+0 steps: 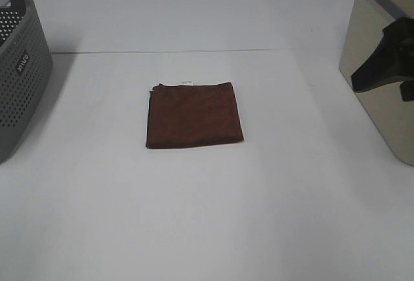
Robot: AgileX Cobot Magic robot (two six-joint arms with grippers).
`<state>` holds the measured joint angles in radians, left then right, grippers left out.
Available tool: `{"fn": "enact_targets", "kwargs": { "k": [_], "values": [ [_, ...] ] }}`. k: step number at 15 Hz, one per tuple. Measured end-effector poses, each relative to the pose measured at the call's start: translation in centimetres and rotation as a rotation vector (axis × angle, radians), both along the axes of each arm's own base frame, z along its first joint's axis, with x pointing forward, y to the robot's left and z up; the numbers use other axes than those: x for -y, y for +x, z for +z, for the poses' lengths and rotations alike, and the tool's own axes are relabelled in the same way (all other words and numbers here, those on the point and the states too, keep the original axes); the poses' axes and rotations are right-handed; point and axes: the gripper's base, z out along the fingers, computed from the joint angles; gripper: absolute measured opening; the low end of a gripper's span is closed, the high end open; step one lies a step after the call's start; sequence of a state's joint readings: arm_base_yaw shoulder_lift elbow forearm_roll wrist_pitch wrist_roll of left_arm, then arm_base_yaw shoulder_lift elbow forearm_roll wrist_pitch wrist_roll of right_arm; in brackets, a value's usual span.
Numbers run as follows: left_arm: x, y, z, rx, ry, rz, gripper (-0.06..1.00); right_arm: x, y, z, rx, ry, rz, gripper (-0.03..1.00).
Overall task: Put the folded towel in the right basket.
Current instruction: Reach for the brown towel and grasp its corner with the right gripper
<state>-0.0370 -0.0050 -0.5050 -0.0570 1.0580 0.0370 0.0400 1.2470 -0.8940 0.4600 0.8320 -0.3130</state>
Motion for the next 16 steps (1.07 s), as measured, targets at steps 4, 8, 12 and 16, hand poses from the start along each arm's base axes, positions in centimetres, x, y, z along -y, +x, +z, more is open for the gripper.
{"fn": "enact_targets", "kwargs": {
  "k": [4, 8, 12, 16],
  "values": [
    [0.0, 0.0, 0.0, 0.0, 0.0, 0.0, 0.88, -4.0, 2.4, -4.3, -0.112, 0.001, 0.138, 0.73],
    [0.0, 0.0, 0.0, 0.0, 0.0, 0.0, 0.88, -8.3, 5.7, -7.6, -0.16, 0.006, 0.19, 0.73],
    [0.0, 0.0, 0.0, 0.0, 0.0, 0.0, 0.88, -10.7, 10.5, -9.4, -0.237, 0.083, 0.189, 0.73],
    [0.0, 0.0, 0.0, 0.0, 0.0, 0.0, 0.88, -12.4, 14.2, -11.8, -0.305, 0.12, 0.21, 0.75]
  ]
}}
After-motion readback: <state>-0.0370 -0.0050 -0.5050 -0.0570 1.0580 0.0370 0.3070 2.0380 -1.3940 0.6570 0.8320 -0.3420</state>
